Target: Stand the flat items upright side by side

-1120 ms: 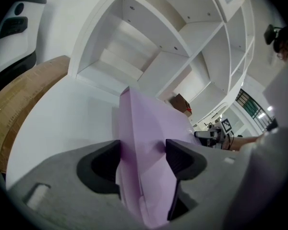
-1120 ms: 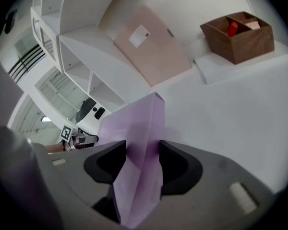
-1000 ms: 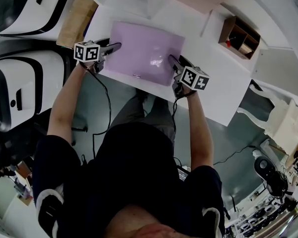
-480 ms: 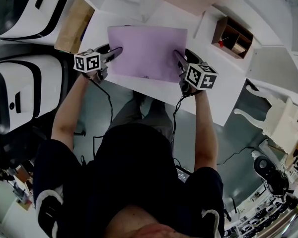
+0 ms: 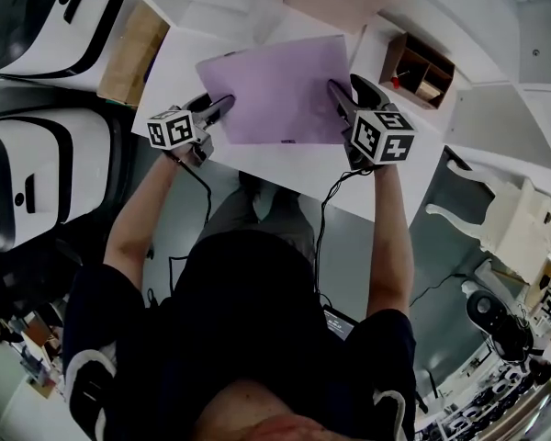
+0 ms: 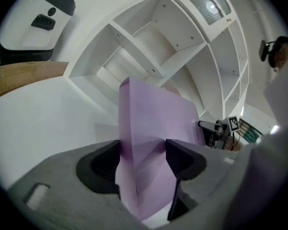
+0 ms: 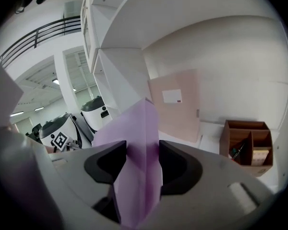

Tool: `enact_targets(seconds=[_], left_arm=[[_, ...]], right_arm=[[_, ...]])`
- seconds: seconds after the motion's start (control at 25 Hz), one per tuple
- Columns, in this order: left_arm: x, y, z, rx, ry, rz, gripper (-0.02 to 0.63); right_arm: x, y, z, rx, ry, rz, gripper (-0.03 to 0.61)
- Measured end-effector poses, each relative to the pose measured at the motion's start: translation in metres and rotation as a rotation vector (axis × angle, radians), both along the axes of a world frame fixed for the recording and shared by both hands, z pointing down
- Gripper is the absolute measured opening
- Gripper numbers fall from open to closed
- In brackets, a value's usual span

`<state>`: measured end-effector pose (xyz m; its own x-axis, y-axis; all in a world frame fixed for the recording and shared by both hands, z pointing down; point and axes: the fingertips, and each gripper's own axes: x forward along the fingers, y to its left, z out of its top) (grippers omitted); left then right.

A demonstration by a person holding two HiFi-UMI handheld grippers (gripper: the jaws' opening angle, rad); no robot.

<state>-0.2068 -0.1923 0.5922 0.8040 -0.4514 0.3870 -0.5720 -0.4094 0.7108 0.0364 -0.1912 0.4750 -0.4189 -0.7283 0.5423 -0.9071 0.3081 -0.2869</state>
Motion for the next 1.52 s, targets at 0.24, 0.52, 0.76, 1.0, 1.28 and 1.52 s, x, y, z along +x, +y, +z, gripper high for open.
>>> enact_targets(seconds=[0.24, 0.52, 0.76, 1.0, 1.28, 1.52], left_arm=[[0.022, 0.001, -0.01, 0.01, 0.084, -0.059, 0.305], [0.05, 0.0, -0.012, -0.007, 0.174, -0.117, 0.305], [0.067, -0.004, -0.012, -0.008, 0.233, -0.165, 0.305], [0.083, -0.009, -0.012, -0.011, 0.296, -0.217, 0.305], [0.101, -0.021, -0.015, -0.001, 0.356, -0.278, 0.305], [0.115, -0.035, -0.012, 0.0, 0.407, -0.336, 0.306]], right_arm=[[0.011, -0.013, -0.034, 0.061, 0.067, -0.029, 0.204], [0.02, -0.028, -0.064, 0.121, 0.157, -0.053, 0.201], [0.028, -0.041, -0.072, 0.115, 0.186, -0.086, 0.199], [0.03, -0.052, -0.087, 0.137, 0.238, -0.132, 0.195], [0.035, -0.071, -0.102, 0.163, 0.308, -0.183, 0.193], [0.035, -0.088, -0.108, 0.196, 0.386, -0.228, 0.19]])
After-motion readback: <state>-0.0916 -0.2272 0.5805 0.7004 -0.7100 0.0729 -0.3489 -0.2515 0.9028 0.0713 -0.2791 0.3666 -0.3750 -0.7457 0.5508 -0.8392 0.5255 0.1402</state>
